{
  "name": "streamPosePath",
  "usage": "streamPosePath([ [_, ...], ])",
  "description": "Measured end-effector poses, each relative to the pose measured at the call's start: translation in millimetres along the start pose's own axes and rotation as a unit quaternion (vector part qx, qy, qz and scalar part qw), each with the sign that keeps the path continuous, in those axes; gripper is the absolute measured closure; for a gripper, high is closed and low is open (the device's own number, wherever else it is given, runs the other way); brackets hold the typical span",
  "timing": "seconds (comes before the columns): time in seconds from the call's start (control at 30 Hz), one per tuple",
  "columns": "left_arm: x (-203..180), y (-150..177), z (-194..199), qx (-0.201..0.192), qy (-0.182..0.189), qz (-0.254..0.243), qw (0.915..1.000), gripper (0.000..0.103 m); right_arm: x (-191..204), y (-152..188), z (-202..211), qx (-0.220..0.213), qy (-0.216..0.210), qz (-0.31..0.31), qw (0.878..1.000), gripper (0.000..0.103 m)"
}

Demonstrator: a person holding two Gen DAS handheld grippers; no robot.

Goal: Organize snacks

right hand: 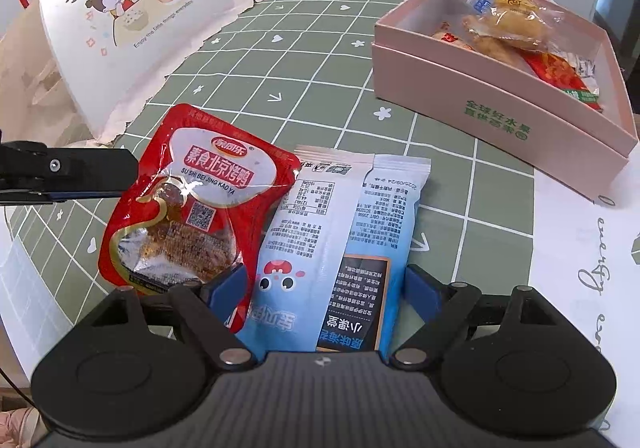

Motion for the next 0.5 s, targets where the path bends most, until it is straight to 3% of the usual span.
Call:
streamPosePath([
  [0.17,21.4,0.4,-8.2,0.005,-0.074,-0.001,0.9972,0.059,6.8,3.3,0.1,0.005,-0.006,0.016,1.000,0.017],
  [0.33,6.4,1.3,-8.9,0.000,-0.073,-0.027,0.9970,0.059,18.3,13.6,10.5,0.010,-0.051,0.039,0.998,0.018],
  [0.5,-32.0,10.6,-32.4,0.026,-0.072,-0.099,0.9921,0.059,-10.3,20.0,29.5,-0.010,-0.020,0.028,0.999,0.018],
])
Point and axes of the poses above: each gripper's, at about its wrist camera, not at the fingertips, and z roughly against the way its jaws point, x to its left, y to its underside, the point moved 9 cm from there along -z, roughly the way its jaws point, and after that the axes turned 6 degrees about x, right-handed, at the moved point
